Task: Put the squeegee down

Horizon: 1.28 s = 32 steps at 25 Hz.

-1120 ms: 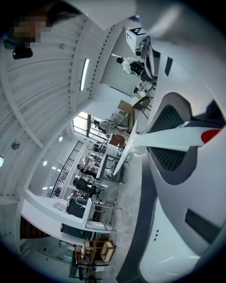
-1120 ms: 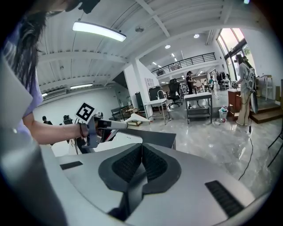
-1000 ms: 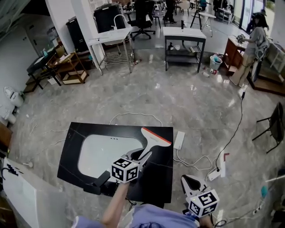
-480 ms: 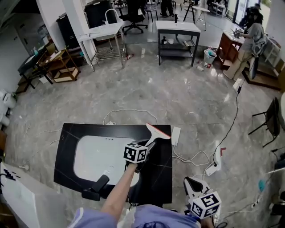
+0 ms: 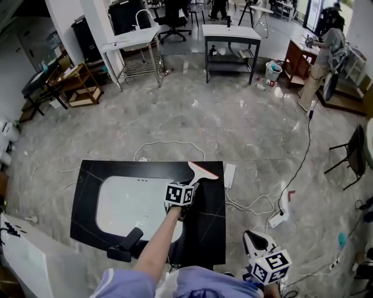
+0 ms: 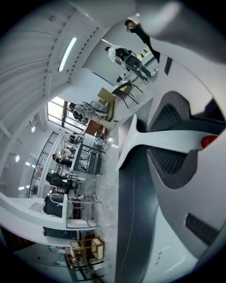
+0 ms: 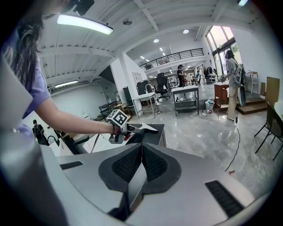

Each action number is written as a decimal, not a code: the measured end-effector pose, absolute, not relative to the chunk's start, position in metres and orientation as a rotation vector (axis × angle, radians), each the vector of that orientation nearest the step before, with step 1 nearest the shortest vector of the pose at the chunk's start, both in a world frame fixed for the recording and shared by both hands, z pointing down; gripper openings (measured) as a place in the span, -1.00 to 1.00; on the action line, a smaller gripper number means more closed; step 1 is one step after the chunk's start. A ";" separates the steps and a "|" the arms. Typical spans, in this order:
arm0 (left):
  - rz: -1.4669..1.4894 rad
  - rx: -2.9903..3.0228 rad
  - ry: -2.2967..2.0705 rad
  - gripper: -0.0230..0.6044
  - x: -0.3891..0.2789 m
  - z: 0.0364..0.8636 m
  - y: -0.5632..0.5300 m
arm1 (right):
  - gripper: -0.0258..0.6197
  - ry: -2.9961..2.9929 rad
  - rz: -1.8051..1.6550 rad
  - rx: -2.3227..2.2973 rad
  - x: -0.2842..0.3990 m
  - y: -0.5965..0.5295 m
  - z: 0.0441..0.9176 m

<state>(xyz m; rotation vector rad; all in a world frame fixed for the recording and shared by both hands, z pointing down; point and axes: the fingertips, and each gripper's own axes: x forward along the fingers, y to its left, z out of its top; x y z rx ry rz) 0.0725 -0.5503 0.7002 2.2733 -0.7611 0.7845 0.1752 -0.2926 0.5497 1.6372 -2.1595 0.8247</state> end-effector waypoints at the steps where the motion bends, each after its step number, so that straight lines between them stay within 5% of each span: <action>1: 0.815 2.292 -0.790 -0.52 0.071 0.700 -0.552 | -0.86 -2.156 0.826 1.640 0.176 -0.292 0.550; 5: 0.824 2.318 -0.830 -0.34 0.068 0.693 -0.556 | -0.86 -2.149 0.824 1.652 0.176 -0.291 0.544; 32: 0.433 2.413 -0.823 -0.38 0.037 0.589 -0.343 | -0.86 -2.250 0.777 1.602 0.188 -0.228 0.530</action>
